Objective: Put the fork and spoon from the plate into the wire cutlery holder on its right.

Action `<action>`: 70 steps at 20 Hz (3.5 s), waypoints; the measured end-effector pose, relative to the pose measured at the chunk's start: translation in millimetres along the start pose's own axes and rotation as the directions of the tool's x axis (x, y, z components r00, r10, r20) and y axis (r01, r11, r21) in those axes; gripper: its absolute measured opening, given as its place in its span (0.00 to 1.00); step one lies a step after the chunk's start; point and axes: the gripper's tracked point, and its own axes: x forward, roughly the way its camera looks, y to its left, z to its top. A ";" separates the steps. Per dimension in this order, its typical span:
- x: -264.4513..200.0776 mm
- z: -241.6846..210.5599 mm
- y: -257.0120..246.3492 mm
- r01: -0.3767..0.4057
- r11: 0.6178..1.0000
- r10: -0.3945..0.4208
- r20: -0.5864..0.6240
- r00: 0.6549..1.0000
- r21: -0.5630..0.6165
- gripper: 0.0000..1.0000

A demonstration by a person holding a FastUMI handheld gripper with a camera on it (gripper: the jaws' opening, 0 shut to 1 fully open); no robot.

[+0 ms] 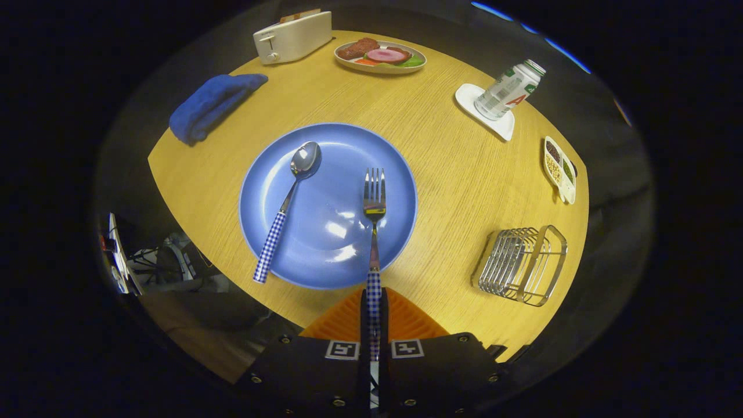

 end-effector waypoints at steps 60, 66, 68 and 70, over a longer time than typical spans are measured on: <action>-57.0 -46.6 -221.6 0.130 0.985 -0.166 -0.416 0.894 -0.113 0.24; -98.9 -42.1 -195.4 0.167 0.985 -0.172 -0.288 0.942 -0.040 0.24; -104.5 -46.4 -174.2 0.138 0.990 -0.131 -0.276 0.952 0.007 0.24; -102.8 -42.7 -148.3 0.090 0.994 -0.072 -0.242 0.968 0.062 0.24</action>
